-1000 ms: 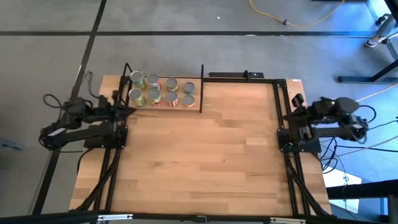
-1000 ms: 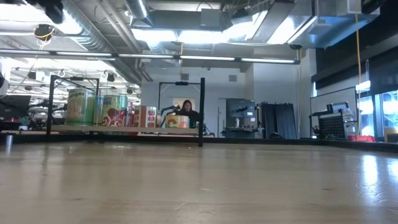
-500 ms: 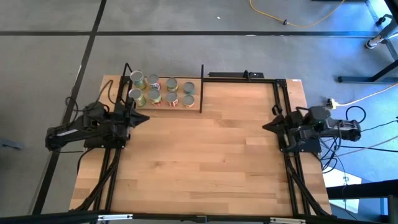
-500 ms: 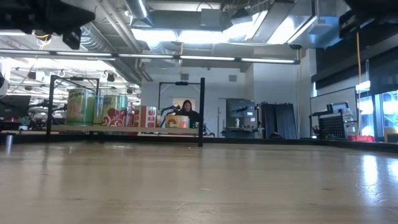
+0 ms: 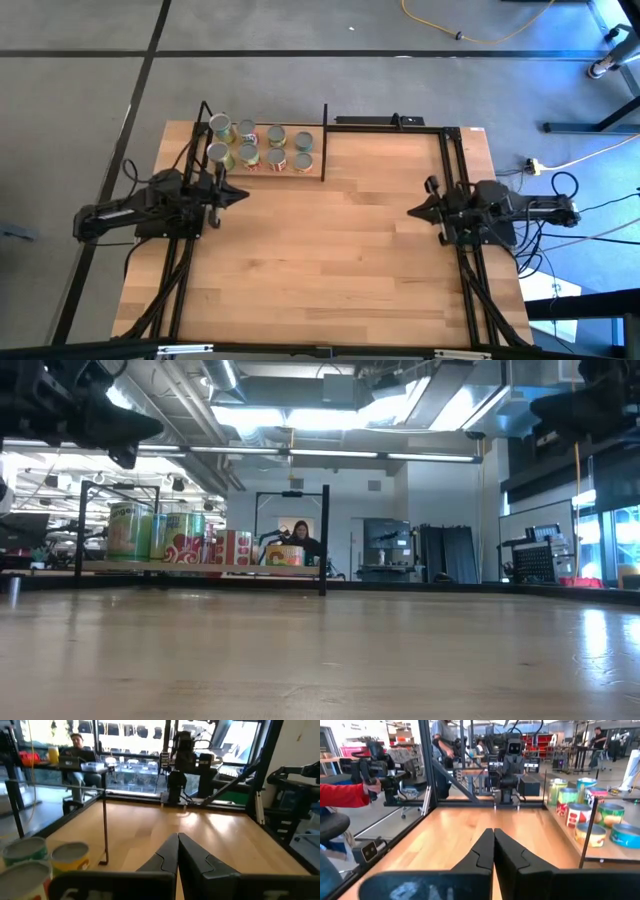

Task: Pick and place cans onto a shelf
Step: Return to Home Position

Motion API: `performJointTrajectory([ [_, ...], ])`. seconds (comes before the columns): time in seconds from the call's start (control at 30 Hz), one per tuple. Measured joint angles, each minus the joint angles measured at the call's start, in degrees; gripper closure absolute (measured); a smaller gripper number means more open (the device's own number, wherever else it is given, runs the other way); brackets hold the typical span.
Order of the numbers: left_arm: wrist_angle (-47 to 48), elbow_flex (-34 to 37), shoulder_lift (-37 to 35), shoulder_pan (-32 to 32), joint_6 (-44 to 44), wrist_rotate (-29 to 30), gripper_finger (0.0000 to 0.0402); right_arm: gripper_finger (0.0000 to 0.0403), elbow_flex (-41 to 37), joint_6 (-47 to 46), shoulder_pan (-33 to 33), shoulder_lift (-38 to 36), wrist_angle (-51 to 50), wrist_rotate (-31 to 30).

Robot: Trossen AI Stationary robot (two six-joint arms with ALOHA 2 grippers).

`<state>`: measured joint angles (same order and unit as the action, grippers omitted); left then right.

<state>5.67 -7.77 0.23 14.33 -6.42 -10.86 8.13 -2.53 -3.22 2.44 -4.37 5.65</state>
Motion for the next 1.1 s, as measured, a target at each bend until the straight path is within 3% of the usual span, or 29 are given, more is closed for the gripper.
performJointTrajectory([
  [0.4,-7.9,7.2,0.0,0.0,2.2,1.4,0.0401,0.0393,-4.7,2.7,0.0,0.0,1.1,-0.1],
  [0.83,-8.1,7.3,0.0,0.0,5.6,1.8,0.0402,0.0393,-7.0,7.4,0.0,0.2,4.8,0.2],
  [1.1,-7.8,7.3,0.1,0.0,5.7,2.9,0.0402,0.0393,-7.0,8.4,0.0,0.2,4.0,-5.7],
])
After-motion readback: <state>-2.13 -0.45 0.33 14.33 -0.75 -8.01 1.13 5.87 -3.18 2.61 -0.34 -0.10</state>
